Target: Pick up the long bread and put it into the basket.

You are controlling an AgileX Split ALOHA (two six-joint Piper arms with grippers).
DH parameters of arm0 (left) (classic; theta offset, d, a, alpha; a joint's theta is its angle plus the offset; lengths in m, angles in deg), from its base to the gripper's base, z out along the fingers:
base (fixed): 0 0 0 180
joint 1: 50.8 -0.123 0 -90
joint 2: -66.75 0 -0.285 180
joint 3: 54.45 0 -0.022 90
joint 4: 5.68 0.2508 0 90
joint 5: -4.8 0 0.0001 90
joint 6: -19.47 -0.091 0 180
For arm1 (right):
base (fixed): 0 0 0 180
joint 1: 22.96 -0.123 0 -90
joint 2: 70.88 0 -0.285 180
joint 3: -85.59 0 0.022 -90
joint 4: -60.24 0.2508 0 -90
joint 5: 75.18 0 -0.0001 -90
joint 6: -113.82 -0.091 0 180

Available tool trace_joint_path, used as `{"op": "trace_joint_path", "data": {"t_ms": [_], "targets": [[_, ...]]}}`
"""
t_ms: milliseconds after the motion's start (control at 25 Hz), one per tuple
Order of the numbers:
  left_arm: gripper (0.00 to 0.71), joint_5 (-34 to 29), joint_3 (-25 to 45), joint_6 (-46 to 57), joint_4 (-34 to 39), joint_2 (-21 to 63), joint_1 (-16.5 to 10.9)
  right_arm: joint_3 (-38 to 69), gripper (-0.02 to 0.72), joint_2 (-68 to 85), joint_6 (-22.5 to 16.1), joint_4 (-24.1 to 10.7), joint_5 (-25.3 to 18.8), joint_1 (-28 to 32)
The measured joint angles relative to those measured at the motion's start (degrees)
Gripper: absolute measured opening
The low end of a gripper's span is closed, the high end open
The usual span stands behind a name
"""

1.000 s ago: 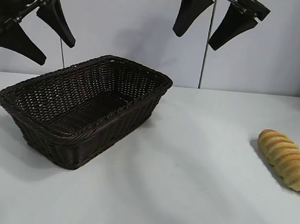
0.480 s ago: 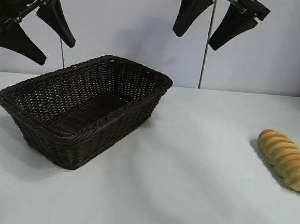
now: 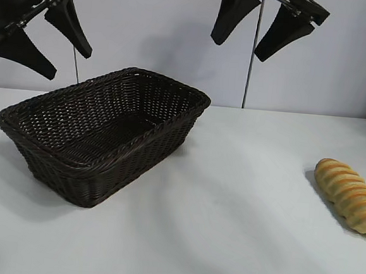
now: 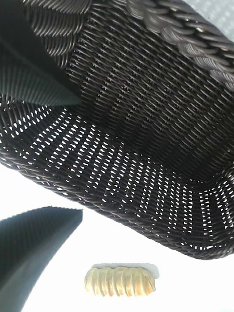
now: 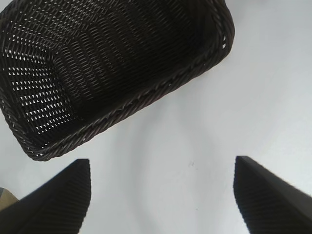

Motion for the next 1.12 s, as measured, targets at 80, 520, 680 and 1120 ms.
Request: {"op": "trace_joint_path", "data": {"t_ms": [80,520,680,1120], "targets": [[0.445,-0.54,0.00,0.00,0.00,0.00,0.00,0.00,0.579,0.00,0.00,0.00,0.00,0.00],[0.445,-3.74,0.00,5.51,0.61,0.00,0.00,0.00,0.579,0.00,0.00,0.00,0.00,0.00],[0.445,-3.95,0.74,9.09,3.46,0.79,0.36,0.00,0.579,0.00,0.00,0.00,0.00,0.00],[0.445,1.22,12.00,21.32,7.66,13.61,0.69,0.00,0.580,0.00,0.00,0.00,0.00,0.00]]}}
